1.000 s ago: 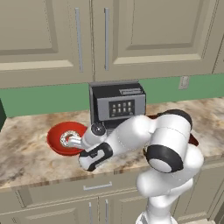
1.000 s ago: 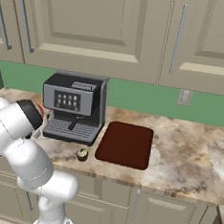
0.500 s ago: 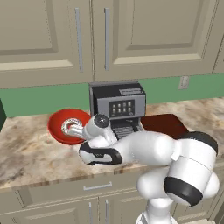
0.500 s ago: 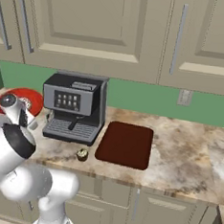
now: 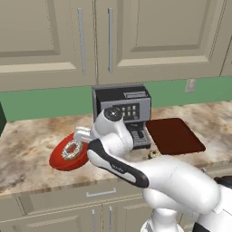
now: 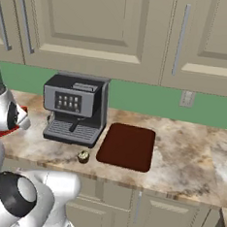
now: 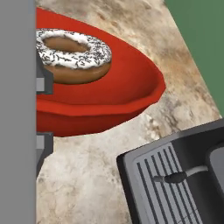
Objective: Place the bowl with donut and the cupcake onto the tray.
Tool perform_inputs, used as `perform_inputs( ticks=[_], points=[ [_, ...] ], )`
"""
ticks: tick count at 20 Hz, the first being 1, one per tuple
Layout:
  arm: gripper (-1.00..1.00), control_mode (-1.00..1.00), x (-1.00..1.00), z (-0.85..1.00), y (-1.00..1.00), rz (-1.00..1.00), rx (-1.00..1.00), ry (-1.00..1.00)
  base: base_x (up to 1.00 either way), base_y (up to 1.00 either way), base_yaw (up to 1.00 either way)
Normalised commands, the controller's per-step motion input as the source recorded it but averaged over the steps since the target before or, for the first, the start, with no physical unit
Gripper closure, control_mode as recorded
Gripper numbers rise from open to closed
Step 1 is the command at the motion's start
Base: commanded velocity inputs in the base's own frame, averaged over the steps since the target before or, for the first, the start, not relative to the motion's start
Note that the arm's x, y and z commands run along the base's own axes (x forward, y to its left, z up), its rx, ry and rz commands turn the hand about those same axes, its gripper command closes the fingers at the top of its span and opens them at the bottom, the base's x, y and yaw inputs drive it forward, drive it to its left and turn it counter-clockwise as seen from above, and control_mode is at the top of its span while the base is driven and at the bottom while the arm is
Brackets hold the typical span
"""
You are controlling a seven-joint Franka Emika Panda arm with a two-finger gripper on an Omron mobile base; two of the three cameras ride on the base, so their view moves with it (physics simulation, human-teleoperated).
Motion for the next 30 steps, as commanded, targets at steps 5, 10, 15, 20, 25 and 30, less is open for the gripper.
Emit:
perform_inputs(
  ticks=[5, 10, 15, 20, 25, 30],
  points=[
    [1.00, -1.00, -0.93, 0.35, -0.30, 0.05, -0.08, 0.02, 0.00, 0.00, 0.00],
    [1.00, -1.00, -0.82, 0.46, -0.82, -0.01, -0.02, -0.02, 0.00, 0.00, 0.00],
    [1.00, -1.00, -0.51, 0.42, -1.00, -0.02, 0.00, -0.06, 0.00, 0.00, 0.00],
    [1.00, -1.00, -0.17, 0.31, -1.00, -0.02, 0.01, -0.07, 0.00, 0.00, 0.00],
    [1.00, -1.00, -0.02, 0.35, -1.00, -0.01, 0.03, -0.09, 0.00, 0.00, 0.00],
    [1.00, -1.00, -0.02, 0.14, -1.00, -0.03, 0.02, -0.09, 0.00, 0.00, 0.00]
  ],
)
